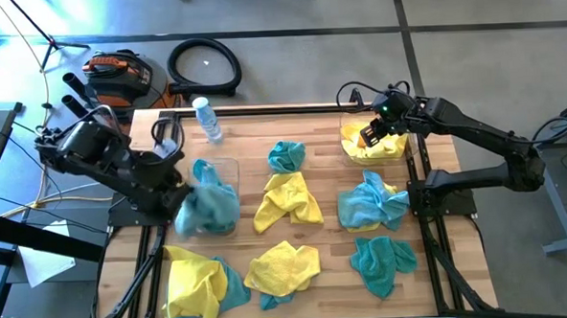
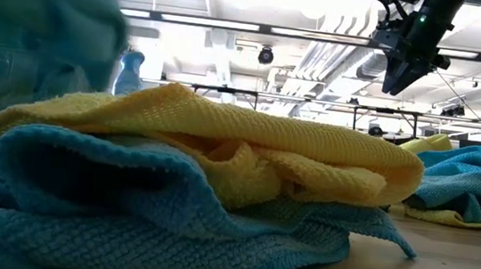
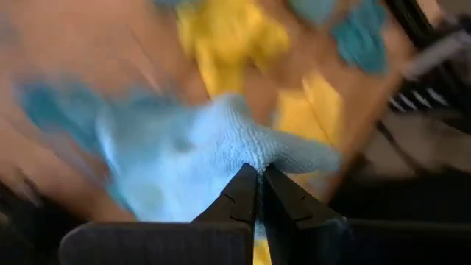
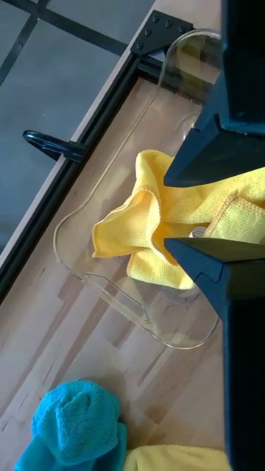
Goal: Sort microfiber towel by color & place in baskets
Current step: Put the blue microfiber cloth into the left transparent bin
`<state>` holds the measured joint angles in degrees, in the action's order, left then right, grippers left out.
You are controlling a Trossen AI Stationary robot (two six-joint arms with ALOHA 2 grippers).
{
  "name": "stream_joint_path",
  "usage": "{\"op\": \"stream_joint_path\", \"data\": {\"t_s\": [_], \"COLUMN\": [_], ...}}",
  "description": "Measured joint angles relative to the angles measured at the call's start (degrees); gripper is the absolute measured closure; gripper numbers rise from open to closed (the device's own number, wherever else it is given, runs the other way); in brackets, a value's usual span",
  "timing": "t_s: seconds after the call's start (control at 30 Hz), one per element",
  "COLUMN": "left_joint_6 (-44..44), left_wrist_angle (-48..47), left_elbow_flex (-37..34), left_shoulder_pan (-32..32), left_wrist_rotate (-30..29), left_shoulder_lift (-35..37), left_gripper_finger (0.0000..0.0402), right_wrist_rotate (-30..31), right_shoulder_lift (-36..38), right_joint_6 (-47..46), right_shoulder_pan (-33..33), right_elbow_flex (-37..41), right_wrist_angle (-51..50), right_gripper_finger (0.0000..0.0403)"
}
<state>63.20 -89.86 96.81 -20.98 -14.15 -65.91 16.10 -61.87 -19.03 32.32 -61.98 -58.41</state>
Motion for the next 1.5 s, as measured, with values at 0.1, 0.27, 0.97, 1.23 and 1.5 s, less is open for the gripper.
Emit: {"op": "stream_joint_path", "data": {"t_s": [0.1,0.27,0.97,1.23,1.5], "left_joint_6": [-8.0,-12.0,-32.8,-45.0,-45.3], "left_wrist_angle": [-0.1,0.0,24.7,34.2,37.6], "left_elbow_flex": [-2.5,-10.6,-45.7,-51.1,-52.8], "left_shoulder_pan": [1.4,2.8,16.1,20.4,21.1], "left_wrist_rotate": [-8.6,-3.1,-0.2,4.0,1.8], "left_shoulder_lift": [-0.1,0.1,-5.3,-14.1,-20.1], "left_gripper_finger": [0.0401,0.0401,0.0401,0.0401,0.0392], "right_wrist_rotate": [0.0,0.0,0.0,0.0,0.0], "right_shoulder_lift": [0.0,0.0,0.0,0.0,0.0], "right_joint_6": [0.0,-0.2,-0.4,-2.0,-1.9], "right_shoulder_pan": [0.0,0.0,0.0,0.0,0.0], "right_elbow_flex": [0.0,0.0,0.0,0.0,0.0], "right_wrist_angle": [0.0,0.0,0.3,0.3,0.3], "right_gripper_finger": [0.0286,0.0286,0.0286,0.0286,0.0286]}}
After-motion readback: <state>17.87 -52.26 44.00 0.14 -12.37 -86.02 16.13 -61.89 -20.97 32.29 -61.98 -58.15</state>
